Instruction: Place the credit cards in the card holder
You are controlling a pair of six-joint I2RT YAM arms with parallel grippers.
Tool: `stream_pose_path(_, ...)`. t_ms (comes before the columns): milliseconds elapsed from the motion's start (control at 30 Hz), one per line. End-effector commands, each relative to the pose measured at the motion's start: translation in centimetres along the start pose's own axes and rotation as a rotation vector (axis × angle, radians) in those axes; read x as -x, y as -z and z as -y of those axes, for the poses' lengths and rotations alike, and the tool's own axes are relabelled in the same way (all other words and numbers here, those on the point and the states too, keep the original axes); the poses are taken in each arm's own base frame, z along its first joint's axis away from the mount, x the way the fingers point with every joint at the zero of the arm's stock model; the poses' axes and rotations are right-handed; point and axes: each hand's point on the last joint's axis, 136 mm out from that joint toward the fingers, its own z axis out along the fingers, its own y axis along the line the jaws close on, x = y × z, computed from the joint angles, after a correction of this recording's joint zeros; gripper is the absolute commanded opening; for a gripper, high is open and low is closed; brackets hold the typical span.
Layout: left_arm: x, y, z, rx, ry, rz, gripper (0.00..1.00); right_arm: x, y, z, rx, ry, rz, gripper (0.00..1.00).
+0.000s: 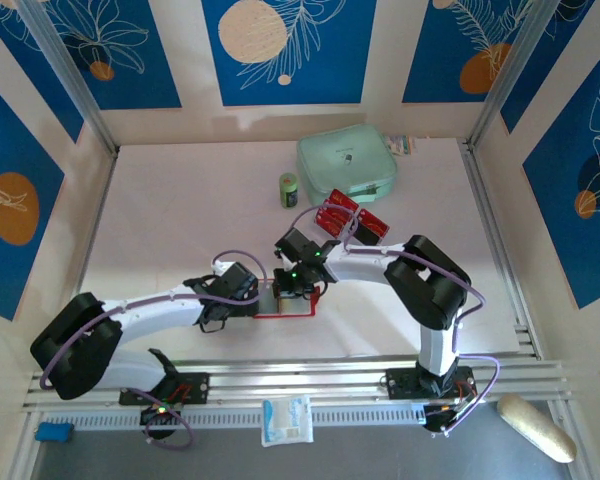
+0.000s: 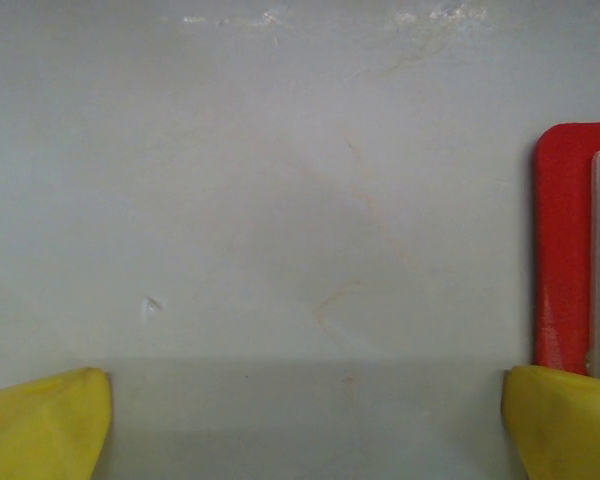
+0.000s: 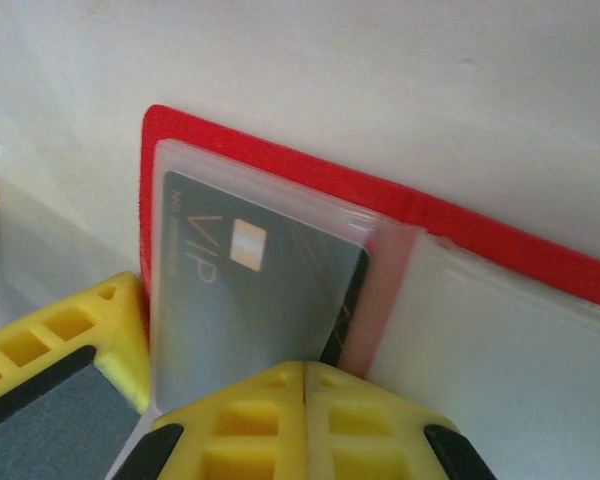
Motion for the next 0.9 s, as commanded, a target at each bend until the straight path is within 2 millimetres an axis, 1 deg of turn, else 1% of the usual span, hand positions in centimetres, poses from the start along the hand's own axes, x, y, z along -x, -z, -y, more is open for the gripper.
stream_pose_path(0,-1.4,-1.2,-0.8,0.018,0.010,-0.042,1.00,-1.0,-0.7,-0.6,0.004,0.024,-0.047,0.00)
stream_pose_path(133,-1.3,-1.1,-0.8,0.015,0.011,-0.038,1.00,-1.1,-0.7,-0.6,0.004,0.022,-0.046,0.00)
stream_pose_path(267,-1.2,-0.9,-0.6,0.008,0.013,-0.032,1.00,-0.8,0.0,-1.0,0.014,0.024,-0.033,0.00)
stream_pose_path(367,-0.7,-0.5,-0.5,0.002,0.018,-0.021,1.00,-0.3,1.2,-1.7,0.036,0.027,-0.011,0.00)
stream_pose_path(567,1.0,1.5,-0.6,-0.020,0.048,0.035,1.00,1.0,4.5,-3.0,0.088,0.033,0.068,0.00)
stream_pose_path(700,2.2,2.9,-0.6,-0.042,0.063,0.068,1.00,1.5,6.4,-2.7,0.105,0.021,0.116,0.00)
stream_pose_path(867,3.7,4.6,-0.1,-0.086,0.072,0.116,1.00,1.8,8.0,-1.2,0.097,-0.007,0.166,0.00)
